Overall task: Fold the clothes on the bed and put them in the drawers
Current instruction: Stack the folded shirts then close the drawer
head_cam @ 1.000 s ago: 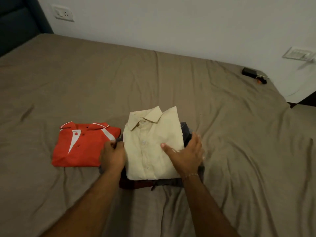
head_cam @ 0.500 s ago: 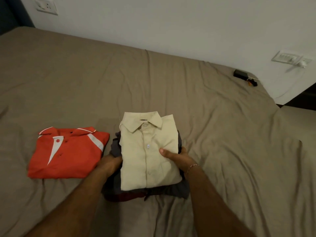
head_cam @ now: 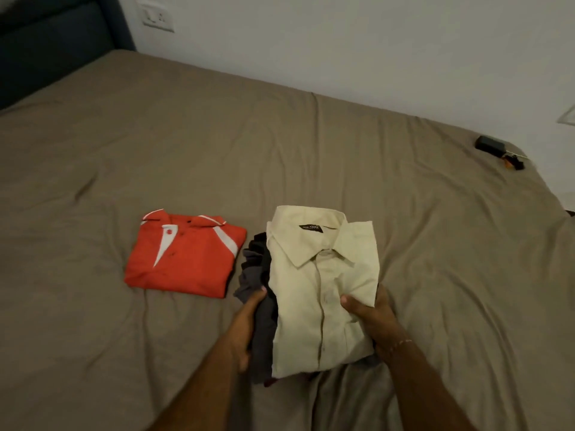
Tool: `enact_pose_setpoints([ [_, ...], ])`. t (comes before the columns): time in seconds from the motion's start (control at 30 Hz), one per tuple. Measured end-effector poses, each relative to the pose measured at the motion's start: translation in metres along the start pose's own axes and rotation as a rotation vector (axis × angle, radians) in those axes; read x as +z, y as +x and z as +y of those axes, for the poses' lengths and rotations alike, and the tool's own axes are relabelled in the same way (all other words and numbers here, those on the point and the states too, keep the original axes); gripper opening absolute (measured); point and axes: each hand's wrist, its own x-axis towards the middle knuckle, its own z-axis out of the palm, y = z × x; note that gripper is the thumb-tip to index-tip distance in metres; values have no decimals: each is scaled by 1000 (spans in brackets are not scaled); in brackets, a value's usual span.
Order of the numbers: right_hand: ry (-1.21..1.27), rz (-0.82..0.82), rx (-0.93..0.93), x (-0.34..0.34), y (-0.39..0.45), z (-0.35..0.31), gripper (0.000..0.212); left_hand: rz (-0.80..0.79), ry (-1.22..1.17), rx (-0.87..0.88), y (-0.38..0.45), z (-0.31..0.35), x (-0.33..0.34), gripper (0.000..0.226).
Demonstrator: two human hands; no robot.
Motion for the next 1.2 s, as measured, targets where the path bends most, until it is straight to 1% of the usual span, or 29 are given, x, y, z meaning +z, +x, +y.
enact_pose_setpoints([
  [0.07, -22, -36, -39, 10, -17, -4, 87, -28, -94, -20, -20, -6, -13, 58],
  [0.13, -40, -65, -80, 19, -34, -9, 83, -36, -162, -13, -39, -9, -19, 54],
  [0.23, -80, -167, -125, 58, -74, -16, 82, -17, -247, 55, -88, -5, -61, 47],
  [0.3, -101, -194, -150, 78, -99, -18, 83, 15, -292, 92, -116, -4, -84, 44],
  [0.37, -123, -238, -153, 118, -135, -21, 88, 68, -350, 158, -158, -3, -120, 40],
  [0.5, -187, -358, -158, 204, -226, -33, 101, 110, -438, 314, -261, -3, -197, 31],
  [0.6, -209, -437, -187, 263, -302, -40, 103, 169, -456, 405, -341, -3, -251, 32],
  [0.67, -215, -476, -202, 305, -365, -38, 107, 173, -466, 479, -409, -7, -291, 28],
  [0.73, -218, -511, -201, 336, -419, -36, 106, 171, -474, 530, -468, -15, -322, 31],
  [0.8, -257, -564, -199, 368, -478, -36, 99, 198, -499, 558, -533, -27, -355, 29],
  [0.87, -291, -601, -205, 394, -531, -40, 95, 259, -515, 573, -592, -40, -380, 27],
  [0.93, -318, -616, -193, 412, -573, -46, 101, 327, -538, 605, -645, -48, -392, 28],
  [1.0, -358, -686, -171, 429, -613, -51, 110, 407, -555, 599, -693, -61, -403, 30],
  [1.1, -416, -819, -148, 449, -675, -49, 110, 516, -638, 556, -762, -96, -424, 30],
  [1.2, -478, -930, -165, 464, -737, -38, 112, 669, -757, 504, -814, -145, -443, 33],
])
